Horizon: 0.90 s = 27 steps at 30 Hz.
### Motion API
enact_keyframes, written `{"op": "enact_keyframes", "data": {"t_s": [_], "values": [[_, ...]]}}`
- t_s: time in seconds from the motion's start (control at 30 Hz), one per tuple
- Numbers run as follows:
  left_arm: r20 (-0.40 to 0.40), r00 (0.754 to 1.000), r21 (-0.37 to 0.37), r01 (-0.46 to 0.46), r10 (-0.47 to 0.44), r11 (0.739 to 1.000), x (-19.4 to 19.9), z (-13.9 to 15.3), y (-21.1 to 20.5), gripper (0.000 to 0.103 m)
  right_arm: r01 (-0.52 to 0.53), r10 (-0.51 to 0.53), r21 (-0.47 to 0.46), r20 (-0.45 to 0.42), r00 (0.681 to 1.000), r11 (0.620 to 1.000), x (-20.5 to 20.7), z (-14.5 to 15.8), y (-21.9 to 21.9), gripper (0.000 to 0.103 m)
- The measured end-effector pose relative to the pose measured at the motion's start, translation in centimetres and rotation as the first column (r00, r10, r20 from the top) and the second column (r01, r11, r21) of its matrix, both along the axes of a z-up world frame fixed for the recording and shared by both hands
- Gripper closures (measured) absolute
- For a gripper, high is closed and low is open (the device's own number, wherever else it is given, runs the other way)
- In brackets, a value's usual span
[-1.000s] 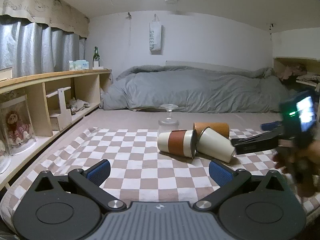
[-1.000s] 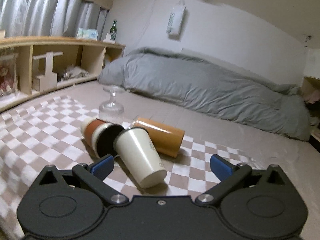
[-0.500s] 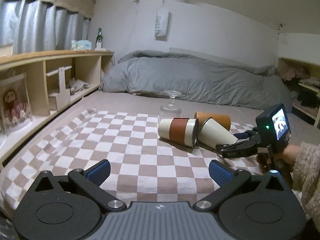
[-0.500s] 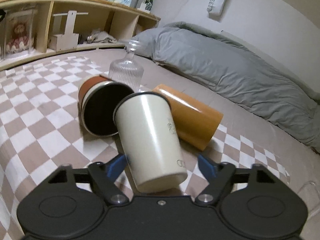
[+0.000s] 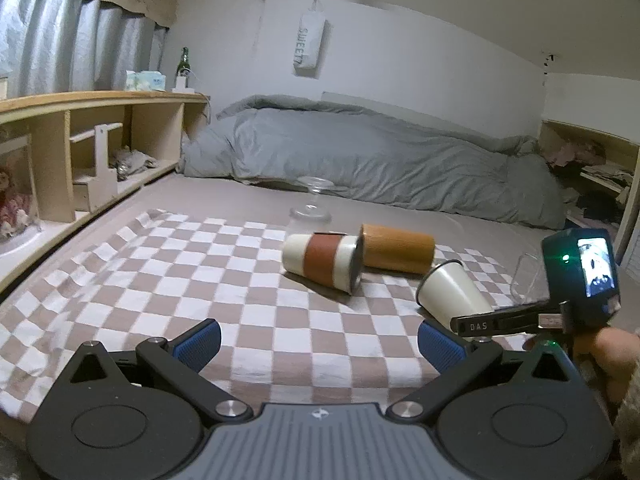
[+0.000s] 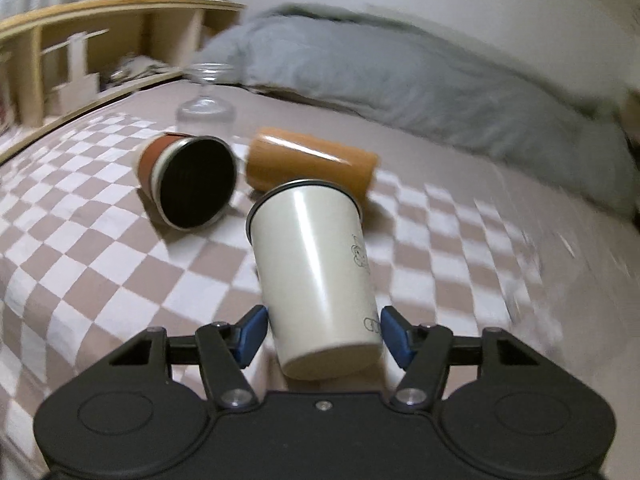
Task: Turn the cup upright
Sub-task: 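Lift the cream cup with the right gripper and rotate it toward the left gripper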
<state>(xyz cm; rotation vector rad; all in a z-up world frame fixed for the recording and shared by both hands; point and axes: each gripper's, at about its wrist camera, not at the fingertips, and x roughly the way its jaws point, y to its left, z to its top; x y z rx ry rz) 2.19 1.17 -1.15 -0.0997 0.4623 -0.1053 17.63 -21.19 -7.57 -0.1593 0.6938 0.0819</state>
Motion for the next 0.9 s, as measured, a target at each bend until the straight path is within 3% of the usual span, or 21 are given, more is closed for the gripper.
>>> {"op": "enact_keyframes", "data": {"t_s": [0.23,0.5,0.57,0.67,0.8,0.9], "values": [[0.000,0.998,-0.067,0.061,-0.061,0.996,0.7,0.8,-1.2,0.000,0.191,-0.183,0.137,-0.066,0.981,0.972,-2.1,0.1,-2.1,0.041],[-0.074,0.977,-0.184,0.182,-0.198,0.966,4.0,2.7,-3.3,0.000,0.161,-0.155,0.157,-0.050,0.987,0.974,-2.3,0.0,-2.7,0.041],[-0.116,0.965,-0.204,0.210,-0.236,0.956,5.9,2.9,-4.0,0.000,0.164,-0.159,0.147,-0.050,0.986,0.975,-2.7,0.4,-2.9,0.032],[-0.170,0.948,-0.219,0.230,-0.269,0.948,9.1,2.9,-5.4,0.000,0.112,-0.111,0.150,-0.019,0.994,0.982,-4.0,1.3,-3.5,0.027],[-0.222,0.927,-0.218,0.257,-0.304,0.942,13.8,2.0,-8.1,0.001,0.070,-0.069,0.152,-0.011,0.998,0.986,-5.5,2.2,-4.6,0.026],[-0.282,0.908,-0.259,0.241,-0.311,0.935,17.5,0.1,-10.3,0.005,0.062,-0.060,0.149,-0.020,0.998,0.987,-6.5,2.5,-5.5,0.026]]}}
